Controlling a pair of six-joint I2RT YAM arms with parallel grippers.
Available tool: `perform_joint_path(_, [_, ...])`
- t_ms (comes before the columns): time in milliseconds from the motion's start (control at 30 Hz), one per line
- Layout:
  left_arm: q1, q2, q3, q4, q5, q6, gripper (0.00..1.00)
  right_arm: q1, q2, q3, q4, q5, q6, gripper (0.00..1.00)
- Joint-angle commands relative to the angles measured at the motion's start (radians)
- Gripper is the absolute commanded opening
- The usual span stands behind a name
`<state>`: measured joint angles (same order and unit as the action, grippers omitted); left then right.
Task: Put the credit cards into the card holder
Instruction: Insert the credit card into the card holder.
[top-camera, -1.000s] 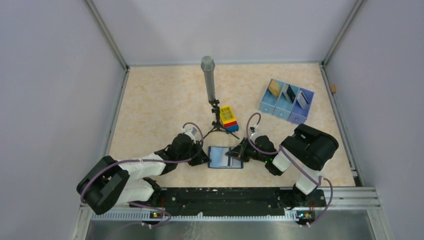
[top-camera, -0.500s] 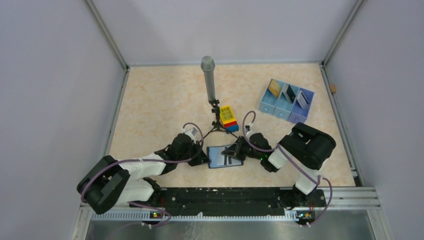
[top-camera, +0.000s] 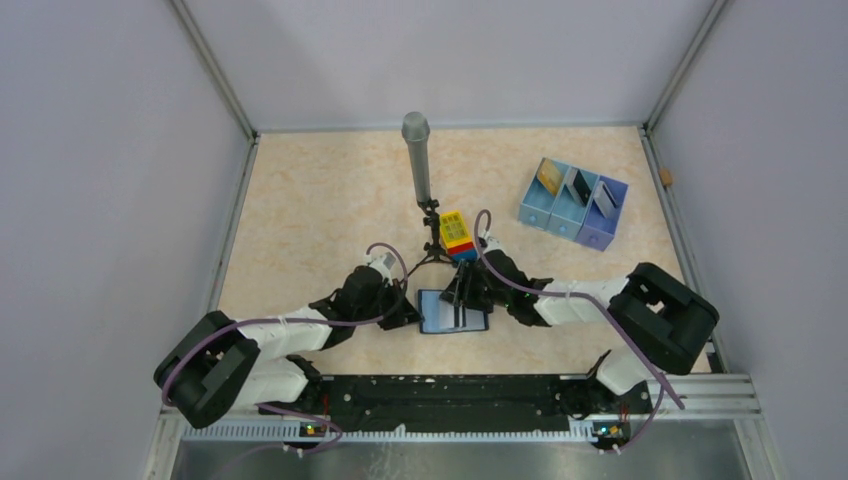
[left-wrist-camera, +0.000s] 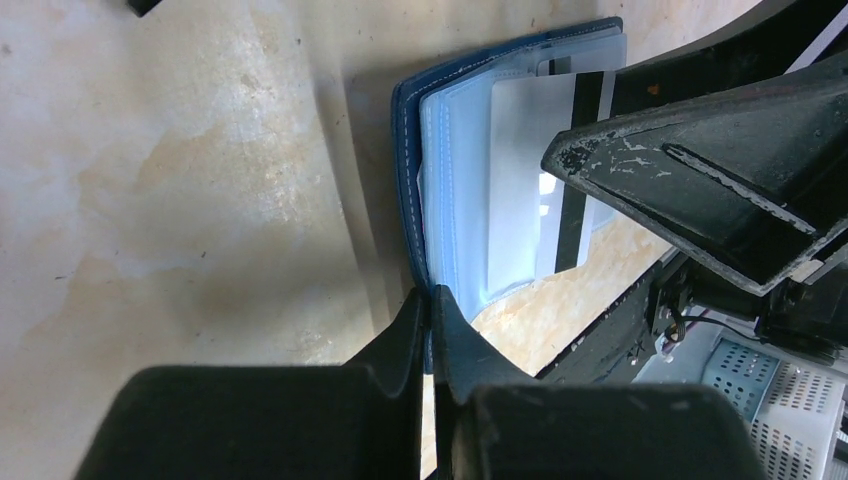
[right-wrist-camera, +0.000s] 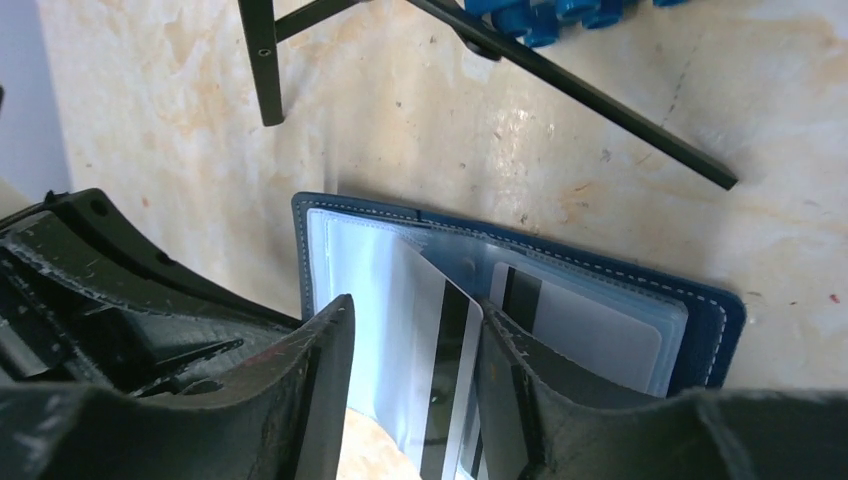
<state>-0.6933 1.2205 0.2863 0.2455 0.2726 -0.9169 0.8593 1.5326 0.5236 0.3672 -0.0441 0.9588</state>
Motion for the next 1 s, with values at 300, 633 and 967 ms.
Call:
perform_joint_path(300, [0.009, -0.002, -0.005, 0.035, 0.008, 0.006, 0.0, 0.068, -0.054, 0.116, -0.381, 0.218, -0.116, 0.54])
perform_joint_path(633, [0.01, 0.002, -0.005, 0.038, 0.013, 0.007, 0.0, 0.118, -0.102, 0.163, -0.531, 0.317, -0.081, 0.58])
perform_joint_path(967, [0.011, 0.004, -0.005, 0.042, 0.015, 0.006, 0.0, 0.15, -0.103, 0.149, -0.507, 0.261, -0.04, 0.48])
